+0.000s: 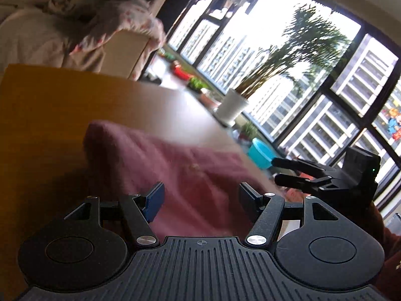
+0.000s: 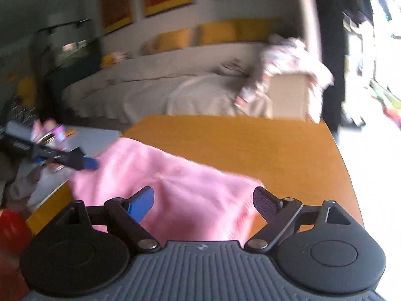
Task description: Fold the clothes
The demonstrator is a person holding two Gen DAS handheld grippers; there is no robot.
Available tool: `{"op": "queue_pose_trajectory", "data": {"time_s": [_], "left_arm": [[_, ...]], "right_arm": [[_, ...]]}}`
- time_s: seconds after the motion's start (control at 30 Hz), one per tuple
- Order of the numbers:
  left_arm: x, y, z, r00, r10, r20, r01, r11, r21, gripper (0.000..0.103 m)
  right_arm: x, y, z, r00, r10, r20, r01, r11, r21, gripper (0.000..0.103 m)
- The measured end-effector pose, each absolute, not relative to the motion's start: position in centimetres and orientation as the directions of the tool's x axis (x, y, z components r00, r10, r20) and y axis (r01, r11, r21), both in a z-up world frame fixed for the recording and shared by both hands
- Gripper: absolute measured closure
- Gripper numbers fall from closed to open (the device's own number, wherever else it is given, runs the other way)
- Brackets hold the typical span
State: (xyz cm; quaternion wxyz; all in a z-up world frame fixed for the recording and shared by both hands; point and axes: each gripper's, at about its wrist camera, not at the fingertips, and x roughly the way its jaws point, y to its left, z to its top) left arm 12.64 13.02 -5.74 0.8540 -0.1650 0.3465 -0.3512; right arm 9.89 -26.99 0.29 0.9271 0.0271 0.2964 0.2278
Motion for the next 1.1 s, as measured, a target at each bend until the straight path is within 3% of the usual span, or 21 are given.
{"op": "queue_pose_trajectory", "data": {"time_s": [0.03,0.1,0.13,0.23,0.3,0.43,0.6,0.73,0.8,0.87,0.97,1.07,1.1], "left_arm": [[12.6,13.2,-6.0,0.516,-0.707,-0.484,0.478,0.706,-0.522,0.034],[12.8,13.7,-6.6,0.513,-0.703,-0.493,0.462,0.71,-0.531,0.034],[12.8,14.0,-6.9,0.51,-0.703,-0.496,0.453,0.71,-0.539,0.034],[12.8,13.9,-7.8,0.506,-0.693,-0.514,0.445,0.72,-0.532,0.035],[12.8,13.9,-8.4,0.503,-0.685,-0.526,0.44,0.727,-0.527,0.038],[12.9,13.7,-9.4,0.501,-0.669,-0.549,0.433,0.743,-0.51,0.05],[12.7,13.9,-7.7,0.509,-0.644,-0.571,0.429,0.765,-0.481,0.047],[12.0,13.6,-3.4,0.553,-0.69,-0.468,0.501,0.724,-0.474,0.034],[12.6,12.6,-2.0,0.567,-0.711,-0.415,0.539,0.702,-0.465,0.032],[13.7,11.6,-1.6,0.574,-0.718,-0.393,0.55,0.694,-0.465,0.029],[16.5,10.7,-4.0,0.557,-0.706,-0.438,0.494,0.705,-0.509,0.027],[18.9,11.2,-7.5,0.53,-0.67,-0.519,0.413,0.739,-0.533,0.029],[19.7,11.7,-8.5,0.523,-0.669,-0.527,0.39,0.738,-0.55,0.034]], "right_arm": [[10.0,-27.3,-0.8,0.707,0.442,-0.553,-0.384,0.896,0.224,0.019],[10.4,-27.2,-2.9,0.653,0.483,-0.584,-0.381,0.875,0.298,0.054],[10.4,-27.0,-3.5,0.635,0.498,-0.59,-0.391,0.867,0.31,0.079],[11.1,-26.9,-2.7,0.669,0.479,-0.568,-0.413,0.875,0.253,0.087],[11.7,-27.3,-1.7,0.696,0.463,-0.549,-0.418,0.883,0.215,0.087],[12.4,-27.9,-3.9,0.653,0.44,-0.617,-0.404,0.891,0.208,0.087],[11.8,-28.9,-4.6,0.667,0.456,-0.588,-0.378,0.888,0.26,0.076],[11.7,-28.5,-2.2,0.721,0.419,-0.551,-0.38,0.905,0.19,0.027],[12.1,-27.9,-0.8,0.742,0.44,-0.506,-0.41,0.895,0.177,0.019],[12.5,-27.1,-0.3,0.754,0.472,-0.457,-0.44,0.879,0.183,0.0],[13.3,-25.5,-1.1,0.717,0.552,-0.425,-0.505,0.832,0.228,0.0],[15.0,-24.5,-4.1,0.643,0.566,-0.515,-0.496,0.821,0.284,0.0],[15.7,-24.5,-5.3,0.627,0.547,-0.555,-0.464,0.834,0.298,0.0]]}}
